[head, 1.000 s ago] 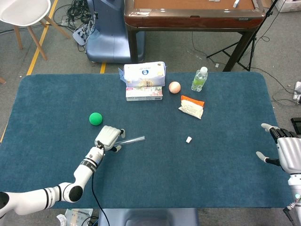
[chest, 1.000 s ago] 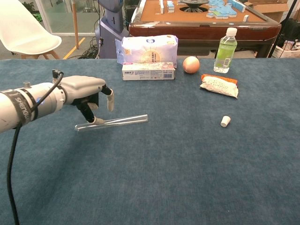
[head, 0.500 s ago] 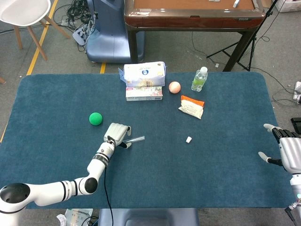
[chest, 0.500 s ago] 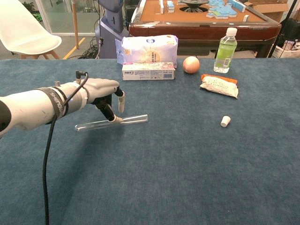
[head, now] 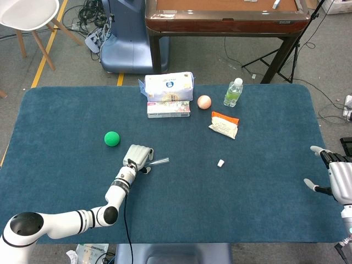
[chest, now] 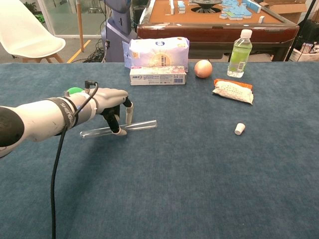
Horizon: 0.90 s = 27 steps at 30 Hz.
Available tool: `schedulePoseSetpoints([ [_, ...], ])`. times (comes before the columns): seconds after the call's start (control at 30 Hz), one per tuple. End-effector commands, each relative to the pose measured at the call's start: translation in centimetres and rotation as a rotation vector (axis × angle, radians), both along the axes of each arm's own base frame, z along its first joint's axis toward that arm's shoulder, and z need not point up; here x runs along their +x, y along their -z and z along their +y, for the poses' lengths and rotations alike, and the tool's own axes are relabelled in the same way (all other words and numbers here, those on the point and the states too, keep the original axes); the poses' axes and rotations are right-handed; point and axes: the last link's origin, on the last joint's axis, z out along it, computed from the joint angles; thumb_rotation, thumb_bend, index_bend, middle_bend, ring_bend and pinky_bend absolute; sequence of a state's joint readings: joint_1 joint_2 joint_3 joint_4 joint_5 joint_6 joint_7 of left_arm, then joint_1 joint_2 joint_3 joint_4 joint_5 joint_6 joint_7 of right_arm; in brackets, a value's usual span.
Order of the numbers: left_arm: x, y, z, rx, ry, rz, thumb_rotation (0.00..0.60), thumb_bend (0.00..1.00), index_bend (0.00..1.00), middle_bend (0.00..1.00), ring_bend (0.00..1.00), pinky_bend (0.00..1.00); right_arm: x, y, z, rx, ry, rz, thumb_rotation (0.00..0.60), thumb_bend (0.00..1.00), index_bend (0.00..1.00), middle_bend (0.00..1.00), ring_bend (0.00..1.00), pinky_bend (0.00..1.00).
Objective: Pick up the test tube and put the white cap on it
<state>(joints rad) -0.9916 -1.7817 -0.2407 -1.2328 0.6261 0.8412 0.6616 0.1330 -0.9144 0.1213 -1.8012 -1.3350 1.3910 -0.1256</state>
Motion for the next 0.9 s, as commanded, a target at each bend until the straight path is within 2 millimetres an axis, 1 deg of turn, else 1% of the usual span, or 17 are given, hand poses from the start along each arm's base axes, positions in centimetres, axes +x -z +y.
schedulePoseSetpoints([
  [0.03, 0.1, 0.1, -0.1, -0.003, 0.004, -0.001, 0.6, 0.24, 0.49, 1.0, 1.0, 1.0, 0.0, 0.0, 0.1, -0.001, 0.003, 0.0, 0.6, 0.12, 0.23, 0.32, 0.34, 0.35],
  [0.37, 0.2, 0.4, -0.4, -0.017, 0.002, -0.01, 0.6, 0.24, 0.52, 1.0, 1.0, 1.0, -0.2, -0.1, 0.2, -0.001, 0.012, -0.003, 0.6, 0.12, 0.23, 0.32, 0.35, 0.35],
  [0.57, 0.4, 0.3, -0.5, -0.019, 0.005, -0.022, 0.6, 0.27, 0.54, 1.0, 1.0, 1.0, -0.3, -0.1, 0.3, 0.001, 0.018, -0.004, 0.6, 0.12, 0.23, 0.32, 0.35, 0.35],
  [0.7, 0.5, -0.1, -0.6, -0.016, 0.012, -0.045, 0.6, 0.28, 0.57, 1.0, 1.0, 1.0, -0.2, -0.1, 0.4, 0.002, 0.015, -0.003, 0.6, 0.12, 0.23, 0.32, 0.36, 0.35],
  [0.9, 0.5, -1.7, -1.0, -0.01, 0.027, -0.116, 0.6, 0.28, 0.6, 1.0, 1.0, 1.0, 0.0, 0.1, 0.2, 0.01, 0.006, 0.007, 0.6, 0.12, 0.23, 0.33, 0.37, 0.35],
])
